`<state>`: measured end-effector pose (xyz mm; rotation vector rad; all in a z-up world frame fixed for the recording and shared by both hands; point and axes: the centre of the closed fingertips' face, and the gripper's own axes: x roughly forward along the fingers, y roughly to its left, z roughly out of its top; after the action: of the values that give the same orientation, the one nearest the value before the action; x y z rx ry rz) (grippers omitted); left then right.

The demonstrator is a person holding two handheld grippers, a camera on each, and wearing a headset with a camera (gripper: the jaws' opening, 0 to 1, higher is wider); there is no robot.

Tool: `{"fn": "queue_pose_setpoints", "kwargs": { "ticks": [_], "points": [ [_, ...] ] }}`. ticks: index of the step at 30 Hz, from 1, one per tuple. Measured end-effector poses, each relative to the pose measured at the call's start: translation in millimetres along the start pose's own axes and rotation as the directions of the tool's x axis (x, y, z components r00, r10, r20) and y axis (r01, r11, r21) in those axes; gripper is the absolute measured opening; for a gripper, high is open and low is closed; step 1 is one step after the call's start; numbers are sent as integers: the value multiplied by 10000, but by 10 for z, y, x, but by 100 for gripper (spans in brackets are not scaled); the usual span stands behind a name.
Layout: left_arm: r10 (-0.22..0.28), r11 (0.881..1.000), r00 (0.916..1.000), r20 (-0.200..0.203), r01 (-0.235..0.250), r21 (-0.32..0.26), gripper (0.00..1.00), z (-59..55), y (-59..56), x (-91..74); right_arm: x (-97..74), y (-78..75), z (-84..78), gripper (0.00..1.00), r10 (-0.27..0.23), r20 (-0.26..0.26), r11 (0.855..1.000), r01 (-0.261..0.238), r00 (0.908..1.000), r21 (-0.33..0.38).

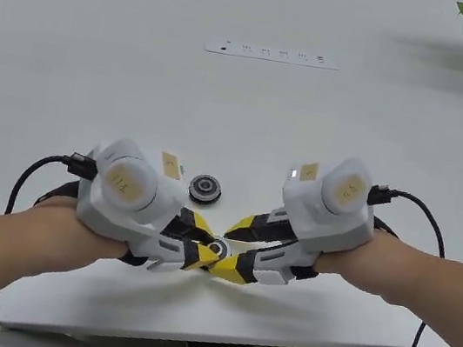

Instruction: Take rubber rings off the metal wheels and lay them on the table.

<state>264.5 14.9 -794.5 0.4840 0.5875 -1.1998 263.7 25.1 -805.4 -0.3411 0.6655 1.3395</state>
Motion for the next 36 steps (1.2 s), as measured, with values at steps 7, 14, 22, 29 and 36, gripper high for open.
{"fn": "queue_pose_setpoints", "kwargs": {
  "ticks": [7, 14, 22, 29, 36],
  "points": [
    [16, 10000, 10000, -15, -16, 70, 14, 5, -6, 6, 6, 28, -22, 28, 53, -112, 9999, -55, 9999, -147],
    [30, 10000, 10000, -4, -30, 57, 14, 8, -13, 13, 1, 38, -41, 25, 104, -187, 9995, -109, 9998, -309],
    [43, 10000, 10000, 16, -43, 30, 14, 4, -8, 23, -17, 32, -66, 24, 177, -291, 9988, -190, 9994, -441],
    [53, 10000, 10000, 42, -53, 30, 14, 1, -6, 24, -32, 29, -93, 20, 246, -415, 9988, -264, 9988, -421],
    [68, 10000, 10000, 50, -69, 42, 14, 3, -15, 17, -44, 29, -102, 19, 275, -470, 9987, -294, 9985, -412]
  ]
}}
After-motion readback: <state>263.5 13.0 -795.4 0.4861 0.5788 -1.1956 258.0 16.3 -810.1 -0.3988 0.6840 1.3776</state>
